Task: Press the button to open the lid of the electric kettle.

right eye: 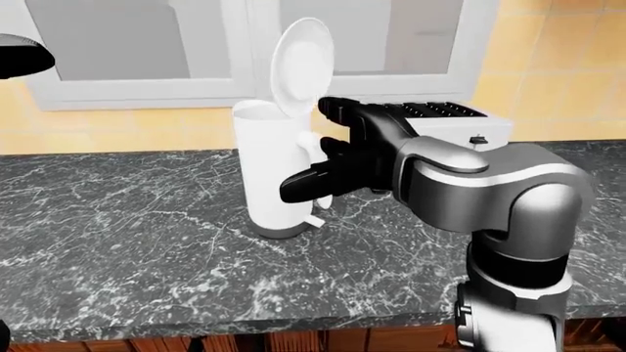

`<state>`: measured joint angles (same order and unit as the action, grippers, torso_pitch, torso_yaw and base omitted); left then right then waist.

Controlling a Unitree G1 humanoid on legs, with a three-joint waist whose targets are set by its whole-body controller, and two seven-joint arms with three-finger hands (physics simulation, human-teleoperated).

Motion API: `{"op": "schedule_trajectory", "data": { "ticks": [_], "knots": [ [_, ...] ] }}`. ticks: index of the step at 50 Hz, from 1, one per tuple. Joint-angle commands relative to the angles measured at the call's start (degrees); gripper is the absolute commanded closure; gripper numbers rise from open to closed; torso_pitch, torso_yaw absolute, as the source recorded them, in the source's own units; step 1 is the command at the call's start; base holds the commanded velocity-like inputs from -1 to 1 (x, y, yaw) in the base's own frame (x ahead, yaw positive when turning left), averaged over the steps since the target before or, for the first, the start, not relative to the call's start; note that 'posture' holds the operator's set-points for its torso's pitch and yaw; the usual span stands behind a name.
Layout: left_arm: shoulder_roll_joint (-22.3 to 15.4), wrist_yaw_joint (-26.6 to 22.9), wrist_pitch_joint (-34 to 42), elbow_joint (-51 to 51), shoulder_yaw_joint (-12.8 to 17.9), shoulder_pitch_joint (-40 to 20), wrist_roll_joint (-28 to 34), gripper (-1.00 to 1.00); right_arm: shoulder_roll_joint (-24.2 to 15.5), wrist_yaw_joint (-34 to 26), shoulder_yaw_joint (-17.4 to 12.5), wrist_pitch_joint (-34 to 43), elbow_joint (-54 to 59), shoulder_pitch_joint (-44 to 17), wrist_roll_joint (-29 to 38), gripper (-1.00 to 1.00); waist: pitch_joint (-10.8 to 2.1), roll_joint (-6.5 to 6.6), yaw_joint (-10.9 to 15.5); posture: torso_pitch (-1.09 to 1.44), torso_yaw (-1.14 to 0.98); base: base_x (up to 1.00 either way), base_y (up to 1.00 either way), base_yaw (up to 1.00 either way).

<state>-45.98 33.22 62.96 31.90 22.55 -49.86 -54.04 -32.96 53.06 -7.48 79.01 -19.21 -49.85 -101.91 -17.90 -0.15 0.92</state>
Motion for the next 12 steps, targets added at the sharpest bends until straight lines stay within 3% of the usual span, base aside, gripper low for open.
{"op": "schedule_trajectory", "data": {
  "ticks": [1,12],
  "knots": [
    [-0.63,0.00,-1.12,0.02,0.56,-1.41,0.32,-1.00,-0.40,-0.13,-1.13,-1.30,-0.16,-1.75,0.67,-1.00,0.01,0.18,0.04,-0.51,0.00,0.00,0.00,0.00],
    [-0.49,-0.24,-1.37,0.02,0.56,-1.15,0.55,-1.00,-1.41,1.20,-1.26,-1.47,-0.61,-1.49,-1.23,-1.00,0.07,0.15,0.09,-0.51,0.00,0.00,0.00,0.00]
  ]
}}
